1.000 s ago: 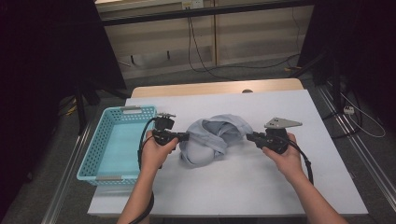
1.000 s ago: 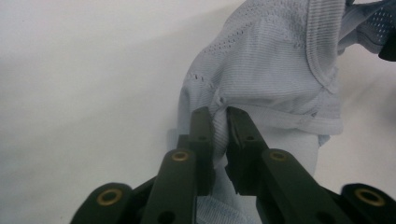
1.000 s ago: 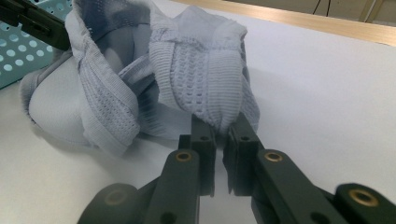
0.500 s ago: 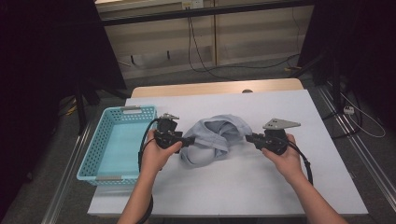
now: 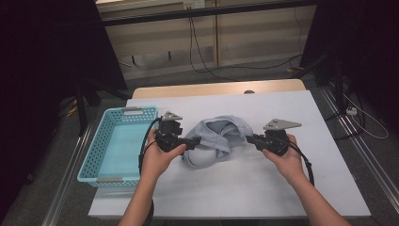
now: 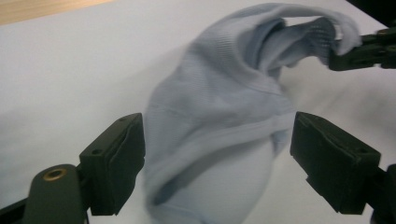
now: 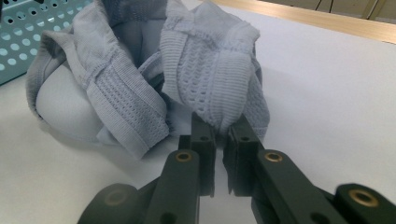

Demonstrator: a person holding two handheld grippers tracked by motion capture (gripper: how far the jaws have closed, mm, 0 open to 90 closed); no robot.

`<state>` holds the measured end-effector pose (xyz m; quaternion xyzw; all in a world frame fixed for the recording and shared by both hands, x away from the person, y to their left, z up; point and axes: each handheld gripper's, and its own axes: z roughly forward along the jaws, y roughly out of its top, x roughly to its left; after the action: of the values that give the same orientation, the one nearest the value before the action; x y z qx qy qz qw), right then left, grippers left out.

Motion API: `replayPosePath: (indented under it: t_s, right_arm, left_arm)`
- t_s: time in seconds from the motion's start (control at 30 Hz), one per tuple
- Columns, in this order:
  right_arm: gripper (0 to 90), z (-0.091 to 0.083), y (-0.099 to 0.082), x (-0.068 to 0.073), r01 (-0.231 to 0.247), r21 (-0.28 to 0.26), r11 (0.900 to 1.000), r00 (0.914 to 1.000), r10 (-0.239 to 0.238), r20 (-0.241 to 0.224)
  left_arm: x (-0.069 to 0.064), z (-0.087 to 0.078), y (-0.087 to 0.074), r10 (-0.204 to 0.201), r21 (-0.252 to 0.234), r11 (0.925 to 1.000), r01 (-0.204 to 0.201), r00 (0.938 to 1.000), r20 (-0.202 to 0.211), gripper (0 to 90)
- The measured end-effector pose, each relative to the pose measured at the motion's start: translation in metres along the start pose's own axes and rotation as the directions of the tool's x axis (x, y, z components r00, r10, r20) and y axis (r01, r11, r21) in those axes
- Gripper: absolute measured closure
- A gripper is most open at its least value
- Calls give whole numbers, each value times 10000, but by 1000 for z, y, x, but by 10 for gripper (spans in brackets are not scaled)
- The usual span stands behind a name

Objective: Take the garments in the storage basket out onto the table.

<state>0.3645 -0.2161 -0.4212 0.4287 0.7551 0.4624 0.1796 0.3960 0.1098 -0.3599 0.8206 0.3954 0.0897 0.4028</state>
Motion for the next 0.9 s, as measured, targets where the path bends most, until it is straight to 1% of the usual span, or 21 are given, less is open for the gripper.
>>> replayPosePath:
  t_s: [0.07,0.1,0.17,0.2,0.23,0.27,0.33,0.37,0.4,0.47,0.53,0.57,0.6,0.67,0.7,0.73,0.8,0.83,0.87,0.9]
  right_arm:
    - [838,1,1,1,-12,-3,10000,10000,12,-34]
    - [838,1,1,1,14,-32,10000,10000,-14,-44]
    - [838,2,2,2,-18,4,10000,10000,18,-52]
    - [838,2,2,2,-13,8,10000,10000,13,-62]
    - [838,2,2,2,8,-3,10000,10000,-8,-66]
    - [838,2,2,2,-3,3,10000,10000,3,-71]
    - [838,2,2,2,-28,5,10000,9999,28,-109]
    - [838,2,1,2,-58,5,10000,9999,58,-143]
    - [837,3,1,2,-67,7,10000,9999,67,-156]
    - [837,3,1,2,-67,-17,10000,9998,67,-184]
    - [837,4,1,2,-66,-43,10000,9998,65,-196]
    - [837,4,1,2,-51,-45,10000,9998,51,-188]
    - [837,5,1,2,-34,-33,10000,9998,33,-184]
    - [837,5,1,1,-25,-24,10000,9998,25,-173]
    - [837,5,1,1,-48,-22,10000,9998,47,-167]
    - [837,5,1,0,-54,-27,10000,9998,53,-172]
    - [837,6,1,-1,-68,-39,10000,9998,67,-180]
    - [837,6,1,-1,-73,-38,10000,9998,72,-172]
    - [837,6,1,-2,-80,-34,10000,9998,80,-173]
    - [837,6,1,-2,-105,-31,9999,9998,105,-181]
  left_arm:
    - [-8,2,1,156,41,9999,-157,9998,125,216]
    - [-12,4,1,243,-47,9997,-243,9997,74,236]
    - [-18,8,1,549,79,9984,-552,9982,251,264]
    - [-21,13,1,497,49,9987,-499,9982,329,288]
    - [-23,17,0,559,105,9984,-563,9978,348,294]
    - [-24,22,0,720,237,9971,-728,9970,299,302]
    - [-27,34,-3,688,197,9974,-692,9974,200,303]
    - [-27,39,-4,642,265,9976,-645,9979,129,285]
    - [-27,46,-5,470,303,9984,-473,9988,100,263]
    - [-26,58,-7,417,396,9984,-412,9990,-127,235]
    - [-26,70,-9,412,566,9976,-397,9989,-245,217]
    - [-26,75,-10,376,608,9975,-355,9987,-345,215]
    - [-25,79,-11,459,636,9971,-428,9978,-471,212]
    - [-25,85,-12,251,610,9979,-216,9980,-579,219]
    - [-24,86,-12,328,705,9971,-277,9969,-719,253]
    - [-24,87,-11,271,745,9970,-212,9965,-794,293]
    - [-25,88,-9,88,803,9968,-25,9969,-783,342]
    - [-26,89,-8,152,870,9962,-80,9965,-821,380]
    - [-26,89,-8,384,1010,9944,-300,9959,-819,403]
    - [-27,90,-7,450,1057,9937,-371,9963,-733,435]
